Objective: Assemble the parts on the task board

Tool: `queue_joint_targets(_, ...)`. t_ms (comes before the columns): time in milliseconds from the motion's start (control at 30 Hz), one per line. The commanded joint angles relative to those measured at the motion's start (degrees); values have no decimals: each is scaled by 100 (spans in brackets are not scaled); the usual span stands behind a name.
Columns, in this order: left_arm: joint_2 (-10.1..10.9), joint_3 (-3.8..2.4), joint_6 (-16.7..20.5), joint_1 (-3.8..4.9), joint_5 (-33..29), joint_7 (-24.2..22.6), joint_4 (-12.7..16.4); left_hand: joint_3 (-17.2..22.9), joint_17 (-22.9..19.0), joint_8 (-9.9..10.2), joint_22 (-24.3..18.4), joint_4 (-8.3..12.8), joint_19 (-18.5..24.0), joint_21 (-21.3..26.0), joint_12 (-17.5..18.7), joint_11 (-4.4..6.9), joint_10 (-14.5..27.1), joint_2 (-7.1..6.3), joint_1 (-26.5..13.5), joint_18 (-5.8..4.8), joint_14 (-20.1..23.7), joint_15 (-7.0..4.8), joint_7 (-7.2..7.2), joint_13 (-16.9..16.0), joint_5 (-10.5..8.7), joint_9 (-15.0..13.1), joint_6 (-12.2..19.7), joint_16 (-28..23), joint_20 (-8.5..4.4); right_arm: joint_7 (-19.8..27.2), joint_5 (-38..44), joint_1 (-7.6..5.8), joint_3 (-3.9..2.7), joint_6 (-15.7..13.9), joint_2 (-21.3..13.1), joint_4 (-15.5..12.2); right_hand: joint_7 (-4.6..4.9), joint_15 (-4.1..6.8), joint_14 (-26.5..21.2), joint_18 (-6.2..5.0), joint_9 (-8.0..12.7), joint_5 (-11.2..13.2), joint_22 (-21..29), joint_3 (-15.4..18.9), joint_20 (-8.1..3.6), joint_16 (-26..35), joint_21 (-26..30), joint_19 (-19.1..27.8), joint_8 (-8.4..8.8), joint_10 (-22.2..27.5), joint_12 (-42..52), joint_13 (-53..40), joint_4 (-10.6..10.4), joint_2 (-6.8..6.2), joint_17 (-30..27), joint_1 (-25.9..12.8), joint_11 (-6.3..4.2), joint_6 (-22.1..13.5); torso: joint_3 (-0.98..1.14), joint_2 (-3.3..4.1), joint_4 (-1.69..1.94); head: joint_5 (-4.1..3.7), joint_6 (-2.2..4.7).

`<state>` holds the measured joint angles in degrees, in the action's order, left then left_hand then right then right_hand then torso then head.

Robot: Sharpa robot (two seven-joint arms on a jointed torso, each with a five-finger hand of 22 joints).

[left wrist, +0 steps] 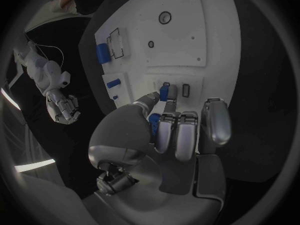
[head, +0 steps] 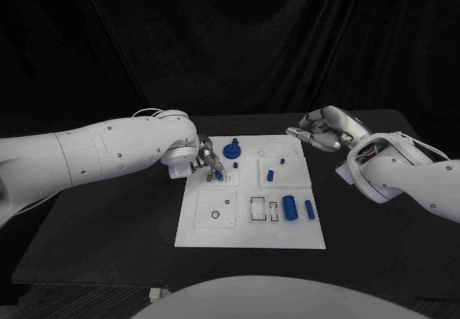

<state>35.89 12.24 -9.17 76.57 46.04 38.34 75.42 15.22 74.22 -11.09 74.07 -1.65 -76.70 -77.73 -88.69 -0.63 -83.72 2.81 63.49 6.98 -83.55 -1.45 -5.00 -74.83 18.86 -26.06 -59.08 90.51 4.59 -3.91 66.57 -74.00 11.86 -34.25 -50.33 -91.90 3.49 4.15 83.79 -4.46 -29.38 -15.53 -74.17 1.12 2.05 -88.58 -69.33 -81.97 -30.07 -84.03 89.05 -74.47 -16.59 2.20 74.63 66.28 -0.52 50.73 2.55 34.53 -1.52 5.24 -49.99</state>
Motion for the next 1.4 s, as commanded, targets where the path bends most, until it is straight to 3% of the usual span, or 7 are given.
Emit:
queue_joint_targets(33,-18,-5,38,-11,-3,-153,-18,412,1555,26,206,-6,41,83,76,19,-265,23,-99,-237,-630,-76,54,-1084,66,-101,-37,-54,-31,-84,35,16,-4,9,-11,-8,-6,-1,621,-25,-55,-87,-953,153,15,-142,108,41,-55,-597,95,-1553,2,61,1537,94,-14,-79,-2,-1,0,-15,-1)
queue_joint_targets(1400,-40,-5,-133,-41,-3,-149,-57,430,1536,36,196,-8,54,99,86,17,-251,20,-96,-234,-619,-76,51,-1067,51,-106,-19,-57,-32,-110,35,32,-4,61,16,-20,-2,-3,621,-15,-52,-86,-967,154,17,-142,60,22,-49,-597,95,-1553,-1,62,1537,100,-11,-87,2,0,0,0,-1)
